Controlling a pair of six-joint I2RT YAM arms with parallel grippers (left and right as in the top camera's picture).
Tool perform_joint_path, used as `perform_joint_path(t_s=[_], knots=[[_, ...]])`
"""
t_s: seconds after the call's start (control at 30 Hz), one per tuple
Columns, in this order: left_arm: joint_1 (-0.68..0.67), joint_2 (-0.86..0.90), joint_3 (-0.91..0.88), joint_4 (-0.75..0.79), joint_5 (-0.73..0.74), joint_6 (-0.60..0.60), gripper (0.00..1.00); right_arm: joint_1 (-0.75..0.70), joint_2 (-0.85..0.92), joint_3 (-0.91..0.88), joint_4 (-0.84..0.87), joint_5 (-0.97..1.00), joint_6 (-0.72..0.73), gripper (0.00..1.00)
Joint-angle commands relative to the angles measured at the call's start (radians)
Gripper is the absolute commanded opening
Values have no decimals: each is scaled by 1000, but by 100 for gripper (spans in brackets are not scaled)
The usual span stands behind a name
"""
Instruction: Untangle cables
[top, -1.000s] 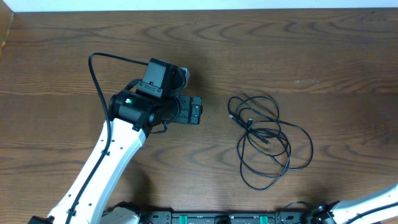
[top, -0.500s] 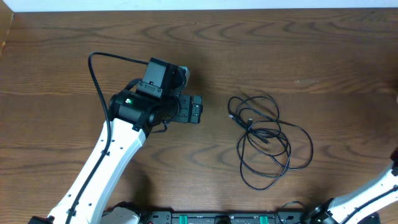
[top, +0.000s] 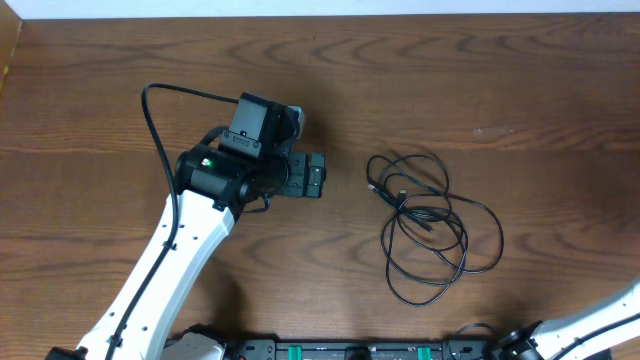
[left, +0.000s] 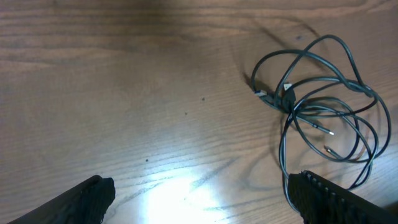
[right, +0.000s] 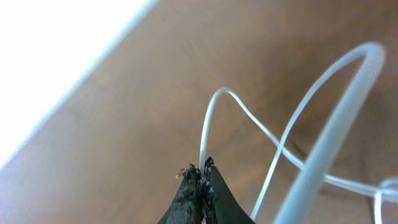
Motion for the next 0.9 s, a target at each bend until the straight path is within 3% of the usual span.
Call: perform_joint_path(t_s=[0.0, 0.43, 0.67, 0.87], knots=[[-2, -7, -7, 9, -14, 13, 95, -27, -41, 17, 67, -378, 203, 1], [-2, -7, -7, 25, -14, 13, 95, 30, -127, 17, 16, -313, 249, 1], [-2, -7, -7, 22, -14, 13, 95, -45, -126, 16, -228, 88, 108, 1], [-2, -7, -7, 23, -14, 13, 95, -87, -113, -21, -251, 293, 37, 1]])
